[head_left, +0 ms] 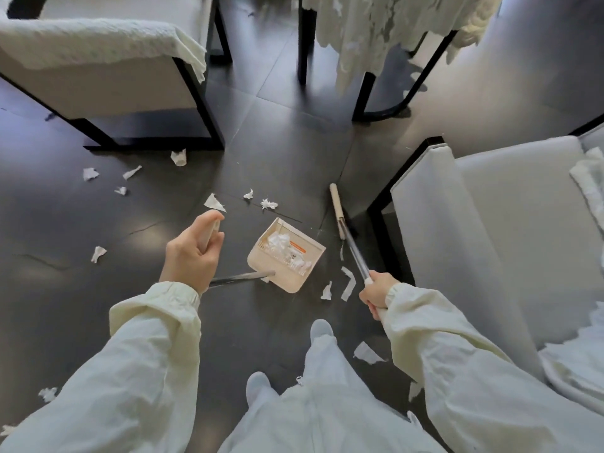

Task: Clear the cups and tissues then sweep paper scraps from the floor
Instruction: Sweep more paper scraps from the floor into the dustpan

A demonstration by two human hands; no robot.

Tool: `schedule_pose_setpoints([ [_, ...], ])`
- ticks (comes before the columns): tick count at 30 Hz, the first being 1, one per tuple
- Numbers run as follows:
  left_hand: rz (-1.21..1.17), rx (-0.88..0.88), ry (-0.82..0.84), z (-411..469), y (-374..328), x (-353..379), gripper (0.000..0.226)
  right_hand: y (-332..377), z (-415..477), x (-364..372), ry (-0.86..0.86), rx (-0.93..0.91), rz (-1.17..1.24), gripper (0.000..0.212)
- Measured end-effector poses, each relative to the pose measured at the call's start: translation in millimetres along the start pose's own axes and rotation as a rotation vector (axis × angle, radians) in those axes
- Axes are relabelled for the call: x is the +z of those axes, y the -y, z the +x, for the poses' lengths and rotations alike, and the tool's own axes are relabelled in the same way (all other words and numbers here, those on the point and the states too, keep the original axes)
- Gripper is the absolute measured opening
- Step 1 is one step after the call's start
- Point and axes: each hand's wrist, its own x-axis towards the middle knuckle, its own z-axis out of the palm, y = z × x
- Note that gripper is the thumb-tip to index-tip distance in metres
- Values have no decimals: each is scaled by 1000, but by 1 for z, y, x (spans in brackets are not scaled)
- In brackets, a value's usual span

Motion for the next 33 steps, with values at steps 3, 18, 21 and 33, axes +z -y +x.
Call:
schedule_pose_setpoints([
  [3, -19, 34, 52, -16, 9, -7, 36, -10, -28, 31, 28, 28, 63, 70],
  [18, 7, 116, 238, -140, 55, -71, 40, -118, -148, 158, -180, 81, 348, 63],
  [21, 3, 93, 223, -167, 61, -79, 36, -127, -135, 167, -218, 140, 205, 50],
  [33, 56, 48, 173, -268, 39, -68, 36, -187, -171, 211, 59, 14, 315, 60],
])
